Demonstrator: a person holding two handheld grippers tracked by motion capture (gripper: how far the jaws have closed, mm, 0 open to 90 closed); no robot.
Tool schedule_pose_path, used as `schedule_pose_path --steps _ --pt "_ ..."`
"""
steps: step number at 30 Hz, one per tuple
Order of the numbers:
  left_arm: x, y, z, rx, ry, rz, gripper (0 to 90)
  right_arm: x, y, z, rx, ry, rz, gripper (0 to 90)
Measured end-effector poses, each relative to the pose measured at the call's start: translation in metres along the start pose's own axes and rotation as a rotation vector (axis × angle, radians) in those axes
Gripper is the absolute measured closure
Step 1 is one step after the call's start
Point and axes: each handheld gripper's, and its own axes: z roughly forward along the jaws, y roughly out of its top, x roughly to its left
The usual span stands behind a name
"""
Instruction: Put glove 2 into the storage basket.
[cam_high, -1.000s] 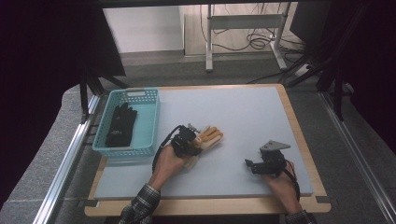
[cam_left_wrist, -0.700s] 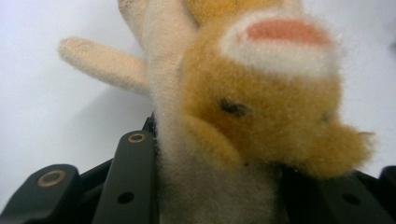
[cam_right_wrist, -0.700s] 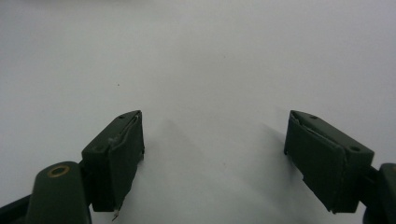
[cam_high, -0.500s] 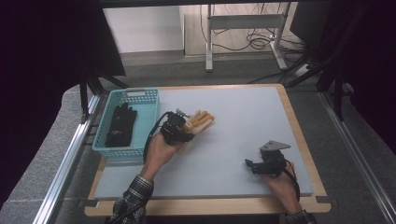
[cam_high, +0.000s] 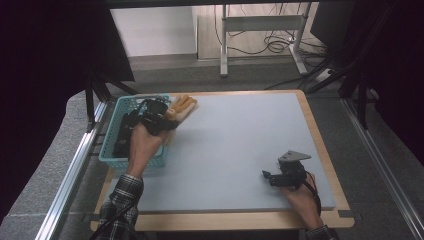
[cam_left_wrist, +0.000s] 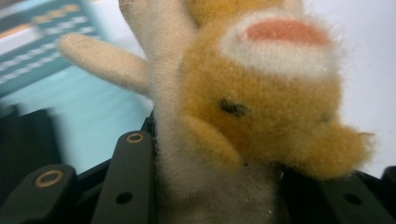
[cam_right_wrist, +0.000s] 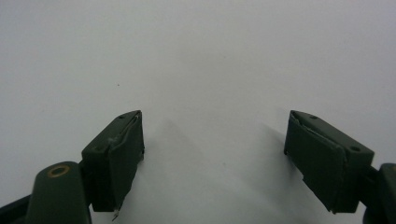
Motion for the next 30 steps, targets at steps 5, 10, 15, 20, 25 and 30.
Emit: schedule_pose_path --steps 5,10,15,20,25,30 --pt "0.027 -0.006 -0.006 0.012 0.065 -0.059 58.2 0.000 0.000 0.000 0.000 0.000 -0.001 19.3" --pt "0.053 -0.016 -0.003 0.038 0.140 -0.124 58.0 0.000 0.000 0.000 0.000 0.000 -0.001 19.3" --pt "0.072 -0.024 0.016 0.093 0.178 -0.167 57.7 0.000 0.000 0.000 0.000 0.000 -0.001 19.3" --pt "0.079 -0.025 0.042 0.147 0.184 -0.191 57.2 0.000 0.000 0.000 0.000 0.001 0.000 19.3" --pt "0.076 -0.022 0.069 0.207 0.166 -0.190 56.2 0.000 0.000 0.000 0.000 0.001 0.000 19.3" --pt "0.074 -0.022 0.093 0.273 0.115 -0.196 52.4 0.000 0.000 0.000 -0.001 0.001 0.000 19.3"
